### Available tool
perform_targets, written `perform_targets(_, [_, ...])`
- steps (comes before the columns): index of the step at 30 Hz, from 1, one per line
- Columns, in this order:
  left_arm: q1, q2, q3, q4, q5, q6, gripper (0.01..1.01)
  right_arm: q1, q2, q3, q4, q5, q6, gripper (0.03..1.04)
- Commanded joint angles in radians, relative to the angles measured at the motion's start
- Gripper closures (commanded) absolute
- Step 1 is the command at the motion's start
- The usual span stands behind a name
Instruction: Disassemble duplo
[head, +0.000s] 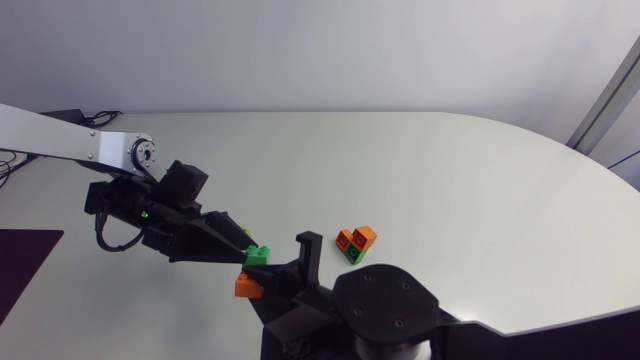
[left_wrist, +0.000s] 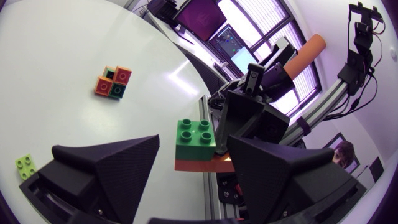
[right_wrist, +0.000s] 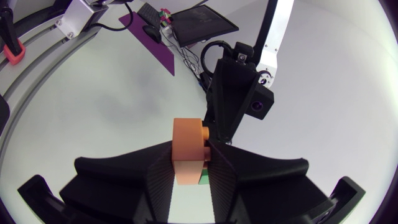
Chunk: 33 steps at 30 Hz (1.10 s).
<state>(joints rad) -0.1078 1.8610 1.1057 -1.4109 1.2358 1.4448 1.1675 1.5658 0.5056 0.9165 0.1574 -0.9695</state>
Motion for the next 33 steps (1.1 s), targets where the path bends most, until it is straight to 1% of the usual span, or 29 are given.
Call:
perform_targets(1, [-0.010, 0.027, 0.020, -0.025, 0.022, 0.045, 0.269, 0.014, -0.010, -0.012, 0.016, 0.002, -0.018, 0.85])
perform_targets(3, [-0.016, 0.030, 0.020, -0.025, 0.022, 0.045, 0.313, 0.014, -0.009, -0.010, 0.016, 0.002, -0.020, 0.85])
perform_targets(6, [-0.020, 0.030, 0.022, -0.025, 0.024, 0.045, 0.313, 0.017, -0.007, -0.009, 0.016, 0.002, -0.020, 0.85])
perform_targets(8, [-0.024, 0.037, 0.023, -0.025, 0.024, 0.045, 0.356, 0.017, -0.006, -0.009, 0.016, 0.002, -0.024, 0.85])
perform_targets(13, [-0.026, 0.038, 0.023, -0.025, 0.024, 0.046, 0.357, 0.017, -0.006, -0.007, 0.016, 0.002, -0.029, 0.85])
perform_targets(15, [-0.029, 0.037, 0.022, -0.030, 0.024, 0.054, 0.384, 0.017, -0.006, -0.007, 0.016, 0.004, -0.031, 0.85])
perform_targets(19, [-0.030, 0.038, 0.023, -0.053, 0.024, 0.081, 0.385, 0.017, -0.006, -0.007, 0.016, 0.004, -0.031, 0.85])
perform_targets(24, [-0.033, 0.038, 0.025, -0.057, 0.024, 0.085, 0.385, 0.017, 0.007, -0.004, 0.016, 0.007, -0.043, 0.85])
perform_targets(29, [-0.033, 0.040, 0.025, -0.111, 0.024, 0.158, 0.387, 0.017, 0.013, -0.001, 0.016, 0.008, -0.049, 0.85])
perform_targets(31, [-0.036, 0.041, 0.025, -0.118, 0.024, 0.167, 0.443, 0.018, 0.014, 0.001, 0.016, 0.008, -0.051, 0.85])
perform_targets(33, [-0.039, 0.047, 0.028, -0.120, 0.025, 0.169, 0.443, 0.020, 0.016, 0.002, 0.016, 0.008, -0.049, 0.85])
